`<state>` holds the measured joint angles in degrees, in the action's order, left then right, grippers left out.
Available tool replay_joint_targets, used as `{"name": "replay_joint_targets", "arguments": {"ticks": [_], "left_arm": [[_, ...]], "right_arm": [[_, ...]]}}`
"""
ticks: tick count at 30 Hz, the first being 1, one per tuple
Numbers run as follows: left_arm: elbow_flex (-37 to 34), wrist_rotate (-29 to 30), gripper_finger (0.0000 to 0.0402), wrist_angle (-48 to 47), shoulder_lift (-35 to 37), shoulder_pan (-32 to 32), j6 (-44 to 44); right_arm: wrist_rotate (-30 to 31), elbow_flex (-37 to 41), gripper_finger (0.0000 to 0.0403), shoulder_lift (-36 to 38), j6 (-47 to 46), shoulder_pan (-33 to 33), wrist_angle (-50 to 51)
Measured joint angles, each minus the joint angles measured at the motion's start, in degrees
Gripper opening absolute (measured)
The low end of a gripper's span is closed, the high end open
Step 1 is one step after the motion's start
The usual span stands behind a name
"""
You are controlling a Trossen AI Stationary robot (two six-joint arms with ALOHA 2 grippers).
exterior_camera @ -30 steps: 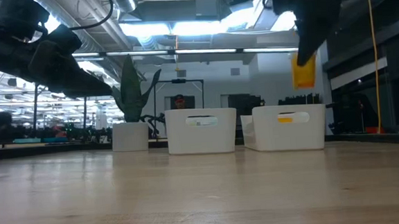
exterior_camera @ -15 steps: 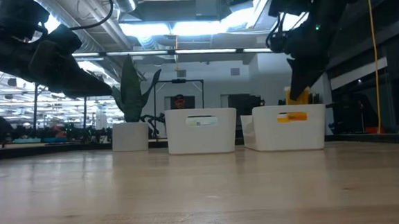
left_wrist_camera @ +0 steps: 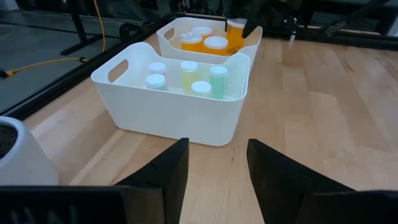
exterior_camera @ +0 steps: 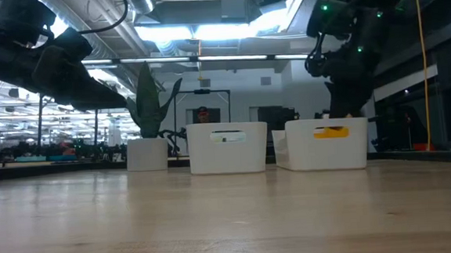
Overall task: Pick and place medicine bottles into bin by pill shape (circle, oval)
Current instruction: Put the orange pill bottle into the right white bin
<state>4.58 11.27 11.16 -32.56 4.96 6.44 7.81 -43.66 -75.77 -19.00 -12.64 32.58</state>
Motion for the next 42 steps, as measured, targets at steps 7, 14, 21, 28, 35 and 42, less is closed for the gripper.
{"name": "replay_joint_targets", "arguments": {"ticks": [7,14,21,28,35,42], "left_arm": [[0.0,0.0,0.0155,0.0,0.0,0.0,0.0],[0.0,0.0,0.0155,0.0,0.0,0.0,0.0],[0.0,0.0,0.0155,0.0,0.0,0.0,0.0],[0.0,0.0,0.0155,0.0,0.0,0.0,0.0],[0.0,0.0,0.0155,0.0,0.0,0.0,0.0],[0.0,0.0,0.0155,0.0,0.0,0.0,0.0]], "right_arm": [[0.1,0.0,0.0213,0.0,0.0,0.0,-1.1],[0.1,0.0,0.0237,0.0,0.0,0.0,-1.2],[0.1,0.0,0.0242,0.0,0.1,0.0,-2.1],[2.3,0.0,0.0243,0.0,3.9,0.0,-2.5],[2.6,0.0,0.0243,0.0,2.9,0.0,-3.2],[2.5,0.0,0.0243,0.0,2.5,0.0,-3.2]]}}
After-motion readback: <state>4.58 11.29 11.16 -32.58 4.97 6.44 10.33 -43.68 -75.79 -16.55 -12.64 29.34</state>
